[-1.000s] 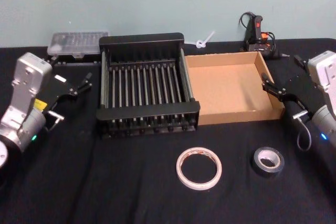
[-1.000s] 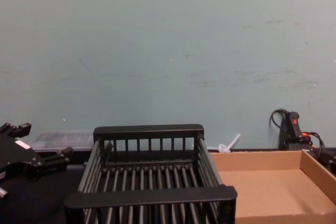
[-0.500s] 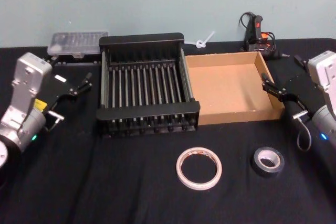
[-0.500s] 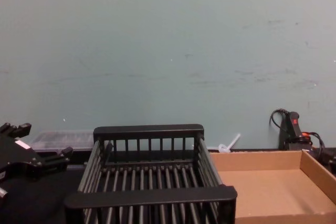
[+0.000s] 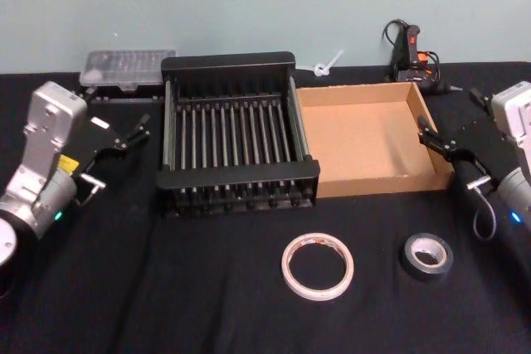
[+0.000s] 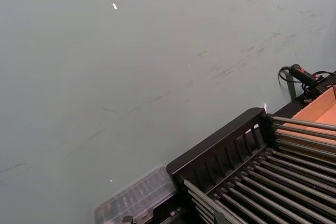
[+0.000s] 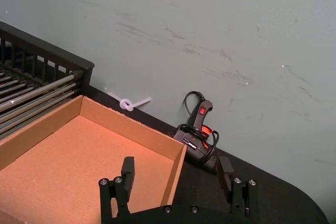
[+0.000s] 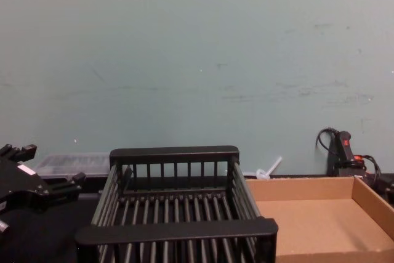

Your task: Pick up the white tape and place it into the black box , Pick up the silver tape and place it into the brown box.

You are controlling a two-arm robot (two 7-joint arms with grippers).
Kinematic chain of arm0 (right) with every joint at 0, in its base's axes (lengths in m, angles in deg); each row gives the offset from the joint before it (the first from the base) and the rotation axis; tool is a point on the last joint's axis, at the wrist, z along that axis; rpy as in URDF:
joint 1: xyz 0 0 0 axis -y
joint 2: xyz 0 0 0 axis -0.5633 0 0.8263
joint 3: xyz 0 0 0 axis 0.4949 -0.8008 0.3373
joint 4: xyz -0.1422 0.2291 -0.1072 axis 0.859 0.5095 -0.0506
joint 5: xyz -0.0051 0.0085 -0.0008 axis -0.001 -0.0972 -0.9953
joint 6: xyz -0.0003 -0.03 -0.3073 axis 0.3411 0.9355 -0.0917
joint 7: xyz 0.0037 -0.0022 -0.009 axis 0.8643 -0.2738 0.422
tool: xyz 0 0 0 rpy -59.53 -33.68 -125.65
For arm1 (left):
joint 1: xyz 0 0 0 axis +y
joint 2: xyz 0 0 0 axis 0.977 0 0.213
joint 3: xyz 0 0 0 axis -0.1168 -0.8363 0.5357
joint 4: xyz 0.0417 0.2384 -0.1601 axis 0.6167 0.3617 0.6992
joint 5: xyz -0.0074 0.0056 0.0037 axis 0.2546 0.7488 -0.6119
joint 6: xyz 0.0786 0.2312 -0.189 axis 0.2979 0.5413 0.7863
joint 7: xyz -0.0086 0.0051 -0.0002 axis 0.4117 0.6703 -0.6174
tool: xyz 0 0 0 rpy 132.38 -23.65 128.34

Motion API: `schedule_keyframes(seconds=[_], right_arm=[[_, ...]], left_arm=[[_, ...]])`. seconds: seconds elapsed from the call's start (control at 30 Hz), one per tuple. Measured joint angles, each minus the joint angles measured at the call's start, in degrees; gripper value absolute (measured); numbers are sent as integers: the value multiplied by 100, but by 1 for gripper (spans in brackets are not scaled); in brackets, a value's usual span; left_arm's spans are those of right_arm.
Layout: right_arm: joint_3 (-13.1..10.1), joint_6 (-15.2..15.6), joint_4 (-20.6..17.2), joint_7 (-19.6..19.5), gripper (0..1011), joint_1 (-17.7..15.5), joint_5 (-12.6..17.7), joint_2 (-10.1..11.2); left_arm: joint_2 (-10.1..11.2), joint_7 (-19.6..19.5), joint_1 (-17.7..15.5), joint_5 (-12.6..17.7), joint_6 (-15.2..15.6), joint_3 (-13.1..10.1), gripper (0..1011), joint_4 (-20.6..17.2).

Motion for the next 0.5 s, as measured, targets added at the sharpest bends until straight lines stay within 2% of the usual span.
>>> schedule_keyframes(seconds=[0.5], right_arm=[[0,0,0,0,1002,0,0,0]], left_arm=[[0,0,0,0,0,0,1001,0]])
